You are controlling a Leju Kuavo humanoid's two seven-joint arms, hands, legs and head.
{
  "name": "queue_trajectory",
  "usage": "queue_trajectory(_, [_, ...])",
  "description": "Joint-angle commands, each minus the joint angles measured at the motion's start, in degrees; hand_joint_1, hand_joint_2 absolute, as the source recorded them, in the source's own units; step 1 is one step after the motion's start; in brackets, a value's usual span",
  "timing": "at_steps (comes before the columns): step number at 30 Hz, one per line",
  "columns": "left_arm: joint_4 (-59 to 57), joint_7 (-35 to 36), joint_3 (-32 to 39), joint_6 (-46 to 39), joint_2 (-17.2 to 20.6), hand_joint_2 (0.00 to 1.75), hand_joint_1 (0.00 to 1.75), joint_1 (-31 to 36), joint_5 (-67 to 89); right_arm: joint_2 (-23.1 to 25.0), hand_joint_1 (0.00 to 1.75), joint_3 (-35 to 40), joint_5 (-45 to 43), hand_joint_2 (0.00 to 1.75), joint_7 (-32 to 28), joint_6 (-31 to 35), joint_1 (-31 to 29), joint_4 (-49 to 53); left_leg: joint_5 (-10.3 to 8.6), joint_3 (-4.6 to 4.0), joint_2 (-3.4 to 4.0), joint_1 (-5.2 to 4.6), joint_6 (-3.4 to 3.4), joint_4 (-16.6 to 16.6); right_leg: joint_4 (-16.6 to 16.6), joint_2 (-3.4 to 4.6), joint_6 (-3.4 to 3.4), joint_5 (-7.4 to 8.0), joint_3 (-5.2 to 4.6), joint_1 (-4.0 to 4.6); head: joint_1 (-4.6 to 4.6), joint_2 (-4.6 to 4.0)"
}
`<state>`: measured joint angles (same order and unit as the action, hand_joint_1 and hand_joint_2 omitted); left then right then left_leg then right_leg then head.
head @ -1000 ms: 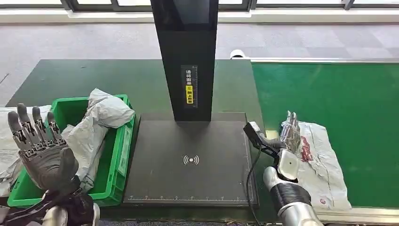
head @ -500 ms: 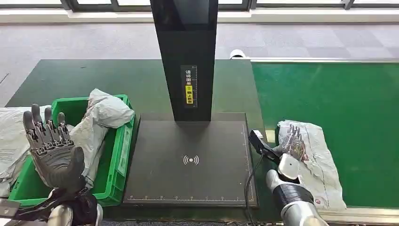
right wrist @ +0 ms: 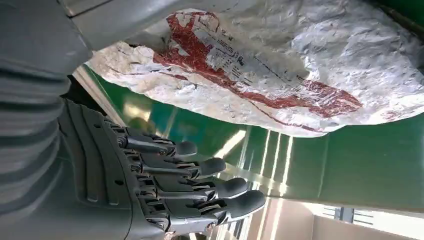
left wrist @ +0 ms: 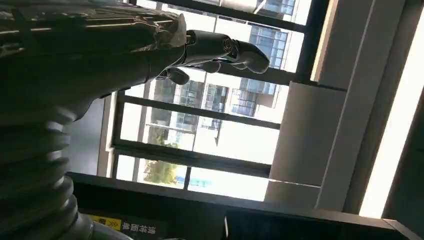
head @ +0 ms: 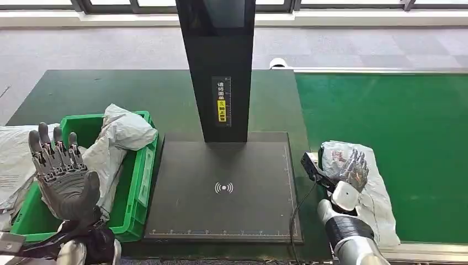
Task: Moved the parcel from conveyor to table for the left to box.
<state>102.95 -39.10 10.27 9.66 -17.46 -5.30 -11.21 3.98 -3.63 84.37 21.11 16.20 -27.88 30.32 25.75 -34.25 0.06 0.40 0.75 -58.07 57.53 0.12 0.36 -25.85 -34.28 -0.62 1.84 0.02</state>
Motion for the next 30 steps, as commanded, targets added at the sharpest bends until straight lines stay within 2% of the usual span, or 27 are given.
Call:
queue_trajectory(1, [-2.74, 0.17, -0.58, -0.30, -1.56, 1.75, 0.00, 0.31, 0.20, -0.68, 0.00, -3.19, -0.09, 1.75, 0.13, -0.33, -2.12, -3.27, 0.00, 0.13, -0.06, -0.02, -0.03, 0.07, -0.08, -0.07, 0.00, -0.02, 0.16, -0.01, 0.00, -0.02])
queue_trajectory(12, [-2.74, 0.17, -0.58, -0.30, -1.56, 1.75, 0.00, 0.31, 0.20, -0.68, 0.00, -3.19, -0.09, 1.75, 0.13, -0.33, -2.12, -3.27, -0.01, 0.17, -0.06, -0.02, -0.03, 0.12, -0.12, -0.07, 0.00, -0.01, 0.20, -0.02, 0.00, -0.02])
queue_trajectory(13, [-3.03, 0.39, -0.66, -0.13, -1.45, 1.75, 0.00, 0.63, 0.32, -1.11, 0.00, -3.67, -0.10, 1.75, 1.51, -3.59, -1.85, -3.80, -0.01, 0.13, -0.05, -0.03, -0.03, 0.09, -0.07, -0.06, 0.00, -0.02, 0.15, -0.03, 0.00, -0.02])
queue_trajectory(15, [-3.65, 0.51, -0.69, -0.07, -1.27, 1.75, 0.00, 1.22, 0.39, -1.84, 0.00, -3.83, -0.18, 1.75, 0.70, -4.78, -1.06, -3.88, -0.02, 0.19, -0.13, -0.03, -0.03, 0.14, -0.13, -0.14, 0.00, -0.03, 0.23, -0.03, 0.00, -0.02])
queue_trajectory(19, [-5.67, 0.68, -0.61, -0.09, -1.45, 1.75, 0.00, 2.48, 1.47, -2.65, 0.00, -3.29, 0.43, 1.75, 0.44, -11.53, -0.88, -7.70, -0.04, 0.14, -0.23, -0.02, -0.04, 0.10, -0.11, -0.23, 0.01, -0.03, 0.21, -0.02, 0.00, 0.00])
queue_trajectory(30, [-6.32, 0.67, -0.13, -0.67, -1.67, 1.75, 0.00, 3.09, 2.51, -3.37, 0.00, -5.03, -1.17, 1.75, 0.23, -14.54, 0.06, -8.58, -0.03, 0.15, -0.19, 0.01, -0.02, 0.06, -0.10, -0.20, 0.01, -0.03, 0.21, 0.01, 0.00, -0.02])
